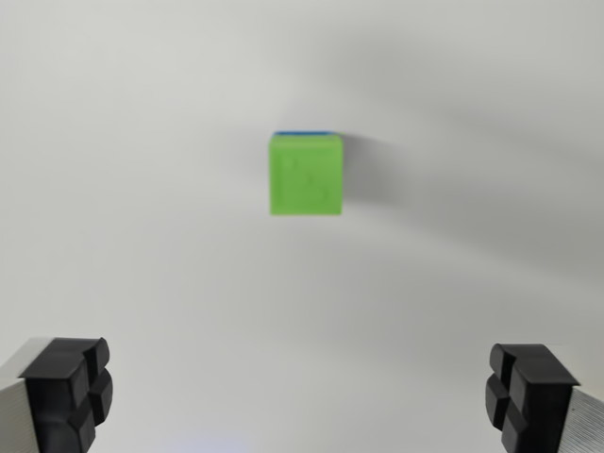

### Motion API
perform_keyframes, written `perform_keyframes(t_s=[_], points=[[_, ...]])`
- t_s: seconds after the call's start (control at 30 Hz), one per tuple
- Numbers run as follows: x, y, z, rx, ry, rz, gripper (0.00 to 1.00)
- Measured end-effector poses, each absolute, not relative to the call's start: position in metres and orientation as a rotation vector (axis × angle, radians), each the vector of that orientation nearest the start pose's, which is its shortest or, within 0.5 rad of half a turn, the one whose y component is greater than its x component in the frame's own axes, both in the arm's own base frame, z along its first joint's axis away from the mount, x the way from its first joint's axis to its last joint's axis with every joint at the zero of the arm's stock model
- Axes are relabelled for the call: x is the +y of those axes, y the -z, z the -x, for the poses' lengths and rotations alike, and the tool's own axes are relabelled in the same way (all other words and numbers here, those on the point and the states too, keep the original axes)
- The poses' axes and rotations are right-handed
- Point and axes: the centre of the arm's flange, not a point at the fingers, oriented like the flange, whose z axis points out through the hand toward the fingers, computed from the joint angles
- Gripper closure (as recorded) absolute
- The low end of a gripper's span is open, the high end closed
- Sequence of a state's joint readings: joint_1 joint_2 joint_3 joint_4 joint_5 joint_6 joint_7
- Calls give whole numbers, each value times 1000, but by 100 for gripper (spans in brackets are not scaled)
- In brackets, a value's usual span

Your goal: Stack cube

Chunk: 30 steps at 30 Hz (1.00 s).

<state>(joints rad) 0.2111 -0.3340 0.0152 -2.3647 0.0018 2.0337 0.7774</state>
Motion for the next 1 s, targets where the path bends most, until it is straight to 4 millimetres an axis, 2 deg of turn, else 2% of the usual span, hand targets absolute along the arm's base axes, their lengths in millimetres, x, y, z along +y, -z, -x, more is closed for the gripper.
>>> perform_keyframes(t_s=[0.33, 1.0], points=[[100, -467, -432, 858, 6, 3024, 0], [100, -467, -432, 858, 4, 3025, 0]])
